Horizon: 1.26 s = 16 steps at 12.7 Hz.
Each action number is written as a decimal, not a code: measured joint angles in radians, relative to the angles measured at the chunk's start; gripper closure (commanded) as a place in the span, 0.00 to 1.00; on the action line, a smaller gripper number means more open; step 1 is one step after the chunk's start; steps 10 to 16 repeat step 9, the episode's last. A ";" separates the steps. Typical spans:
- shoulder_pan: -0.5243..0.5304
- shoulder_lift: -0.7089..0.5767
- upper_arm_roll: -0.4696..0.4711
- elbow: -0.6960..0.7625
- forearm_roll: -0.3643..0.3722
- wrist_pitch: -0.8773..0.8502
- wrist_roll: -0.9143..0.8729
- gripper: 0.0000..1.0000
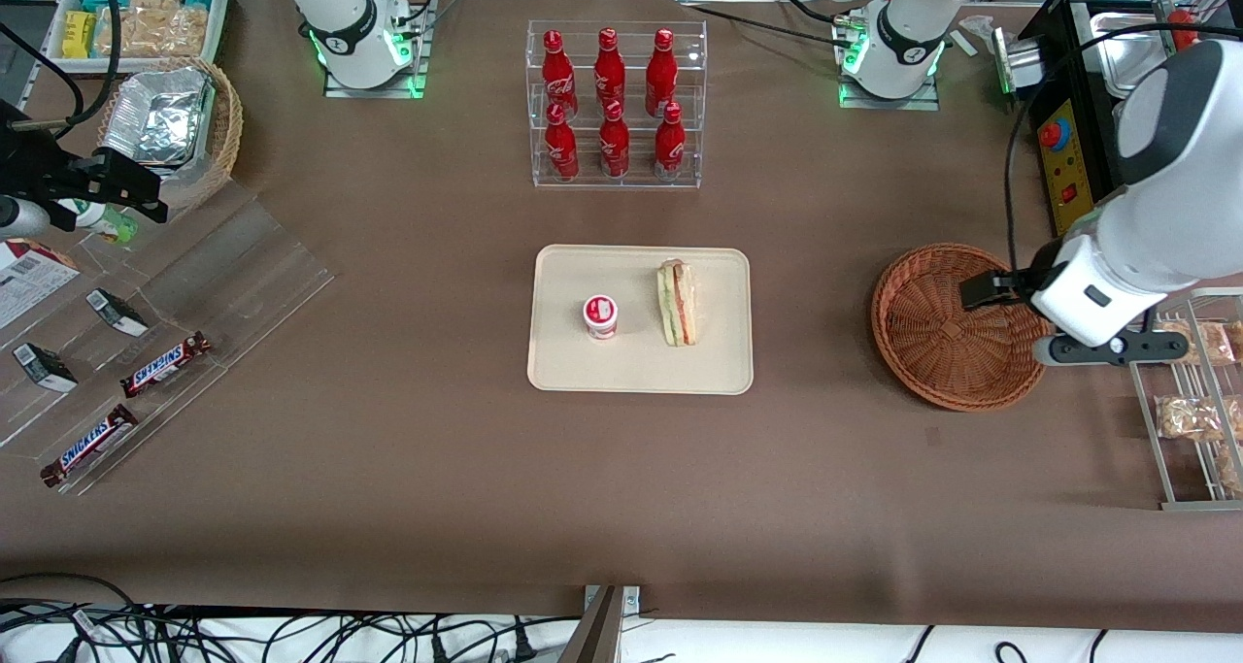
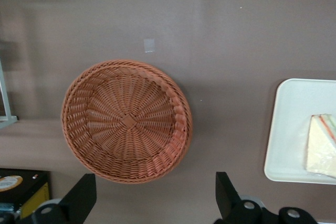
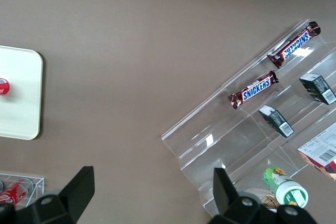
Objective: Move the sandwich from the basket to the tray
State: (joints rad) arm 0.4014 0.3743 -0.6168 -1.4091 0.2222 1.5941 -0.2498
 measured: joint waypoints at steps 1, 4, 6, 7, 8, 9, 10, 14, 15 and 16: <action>-0.018 0.000 0.032 0.000 -0.008 -0.001 0.026 0.00; -0.196 -0.001 0.276 0.029 -0.112 -0.001 0.091 0.00; -0.339 -0.003 0.445 0.047 -0.137 -0.002 0.137 0.00; -0.407 -0.004 0.519 0.049 -0.164 -0.002 0.150 0.00; -0.447 -0.005 0.570 0.050 -0.205 -0.002 0.175 0.00; -0.456 -0.005 0.593 0.051 -0.234 -0.002 0.200 0.00; -0.456 -0.005 0.593 0.051 -0.234 -0.002 0.200 0.00; -0.456 -0.005 0.593 0.051 -0.234 -0.002 0.200 0.00; -0.456 -0.005 0.593 0.051 -0.234 -0.002 0.200 0.00; -0.456 -0.005 0.593 0.051 -0.234 -0.002 0.200 0.00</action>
